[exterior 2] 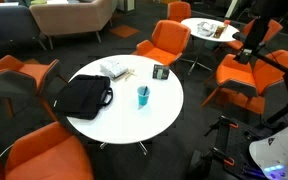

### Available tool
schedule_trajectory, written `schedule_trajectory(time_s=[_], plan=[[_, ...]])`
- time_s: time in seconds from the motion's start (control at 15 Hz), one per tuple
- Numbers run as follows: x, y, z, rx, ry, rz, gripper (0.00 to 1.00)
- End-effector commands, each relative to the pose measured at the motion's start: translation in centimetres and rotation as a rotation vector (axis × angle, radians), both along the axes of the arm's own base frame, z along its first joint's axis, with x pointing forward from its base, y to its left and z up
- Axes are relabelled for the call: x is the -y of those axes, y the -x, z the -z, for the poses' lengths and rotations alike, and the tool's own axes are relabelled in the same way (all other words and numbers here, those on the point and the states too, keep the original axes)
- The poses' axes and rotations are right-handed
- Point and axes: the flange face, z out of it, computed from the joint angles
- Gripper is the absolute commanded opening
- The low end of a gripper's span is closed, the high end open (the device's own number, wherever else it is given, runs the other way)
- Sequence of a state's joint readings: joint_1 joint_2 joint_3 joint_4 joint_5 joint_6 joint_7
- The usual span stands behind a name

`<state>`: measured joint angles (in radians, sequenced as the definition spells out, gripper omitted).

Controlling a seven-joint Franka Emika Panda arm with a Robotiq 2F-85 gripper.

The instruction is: Take the blue pen out of the light blue cup

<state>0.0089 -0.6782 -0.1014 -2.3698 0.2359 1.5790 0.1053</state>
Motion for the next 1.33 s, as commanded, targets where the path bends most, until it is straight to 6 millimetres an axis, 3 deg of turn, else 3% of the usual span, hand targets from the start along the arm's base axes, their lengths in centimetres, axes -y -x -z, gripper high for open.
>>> schedule_trajectory(time_s=[0.0, 0.27, 0.53, 1.0, 1.27], plan=[[0.0, 0.0, -0.1, -0.001, 0.0, 0.0, 1.0], [0.0, 0.0, -0.1, -0.001, 0.0, 0.0, 1.0], [-0.2, -3.6, 3.0, 0.076, 0.146, -0.149, 1.0], [0.5, -15.2, 15.8, 0.165, 0.286, -0.263, 1.0], [0.7, -19.4, 21.9, 0.069, 0.303, -0.505, 1.0]])
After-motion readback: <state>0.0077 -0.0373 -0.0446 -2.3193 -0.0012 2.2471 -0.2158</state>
